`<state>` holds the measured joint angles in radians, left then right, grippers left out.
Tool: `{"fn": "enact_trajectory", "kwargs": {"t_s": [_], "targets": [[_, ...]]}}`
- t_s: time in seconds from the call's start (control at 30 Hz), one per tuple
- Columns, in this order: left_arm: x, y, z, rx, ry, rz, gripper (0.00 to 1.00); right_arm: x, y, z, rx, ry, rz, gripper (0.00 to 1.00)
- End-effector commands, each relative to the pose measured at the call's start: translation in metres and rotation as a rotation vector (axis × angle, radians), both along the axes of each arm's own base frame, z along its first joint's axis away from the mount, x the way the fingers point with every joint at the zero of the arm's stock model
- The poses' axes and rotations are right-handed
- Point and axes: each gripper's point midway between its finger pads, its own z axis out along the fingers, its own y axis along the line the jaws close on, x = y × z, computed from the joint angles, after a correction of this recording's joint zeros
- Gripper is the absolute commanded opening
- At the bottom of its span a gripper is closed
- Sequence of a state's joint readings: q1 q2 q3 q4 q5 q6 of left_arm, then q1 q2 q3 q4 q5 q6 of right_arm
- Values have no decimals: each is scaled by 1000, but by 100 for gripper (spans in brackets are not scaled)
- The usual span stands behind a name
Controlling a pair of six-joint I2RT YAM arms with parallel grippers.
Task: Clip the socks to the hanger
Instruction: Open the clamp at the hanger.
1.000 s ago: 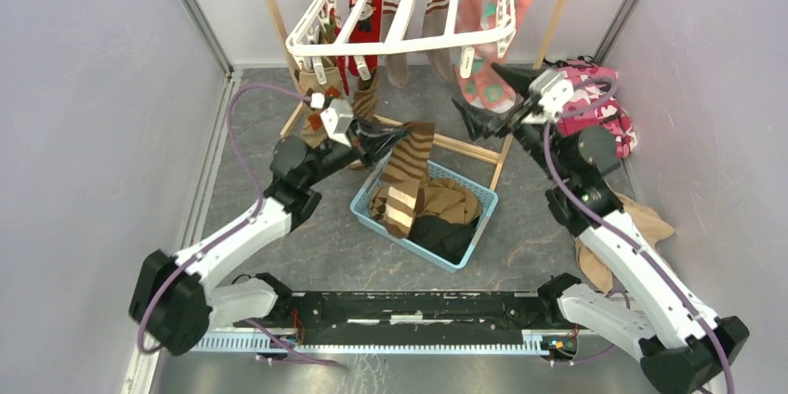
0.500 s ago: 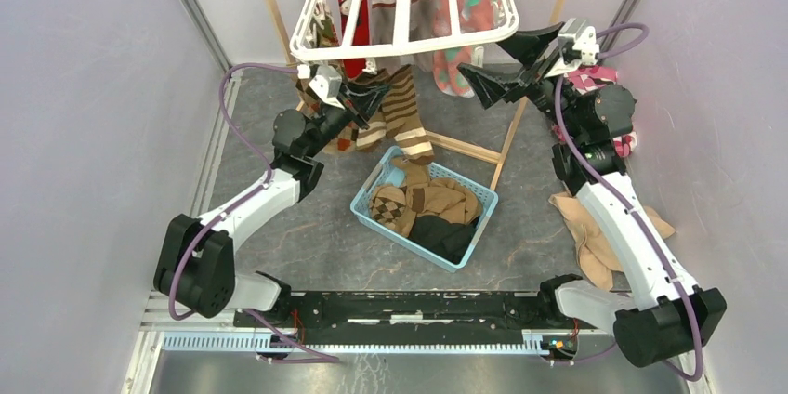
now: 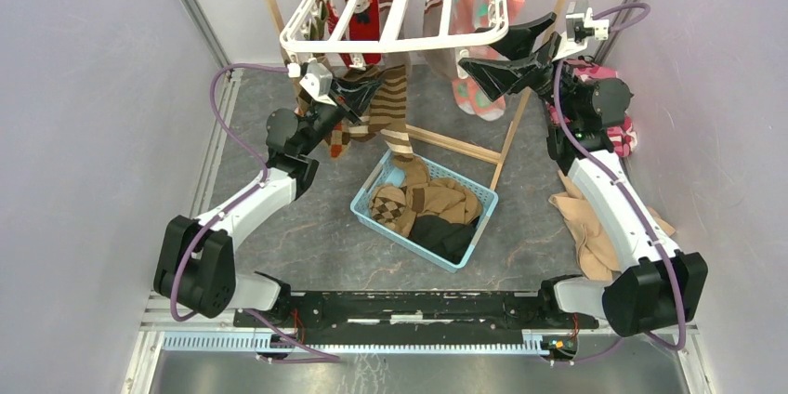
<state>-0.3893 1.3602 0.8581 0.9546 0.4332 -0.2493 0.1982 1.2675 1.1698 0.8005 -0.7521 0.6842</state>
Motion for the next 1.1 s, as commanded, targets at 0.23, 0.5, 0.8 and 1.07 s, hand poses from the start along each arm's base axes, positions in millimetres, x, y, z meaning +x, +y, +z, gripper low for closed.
{"fn": "enact_trajectory", "kwargs": {"t_s": [0.23, 0.5, 0.8, 1.07], "targets": [[-20, 3, 29, -43, -86, -39, 2, -18, 5, 25, 38, -34, 90, 84], [-21, 3, 30, -42, -88, -42, 2, -25, 17, 27, 19, -49, 98, 85], [-24, 3, 33, -44, -92, -51, 2, -30, 29, 31, 30, -44, 121, 85], [-26, 3, 36, -47, -96, -58, 2, -22, 36, 28, 35, -13, 140, 84]]}}
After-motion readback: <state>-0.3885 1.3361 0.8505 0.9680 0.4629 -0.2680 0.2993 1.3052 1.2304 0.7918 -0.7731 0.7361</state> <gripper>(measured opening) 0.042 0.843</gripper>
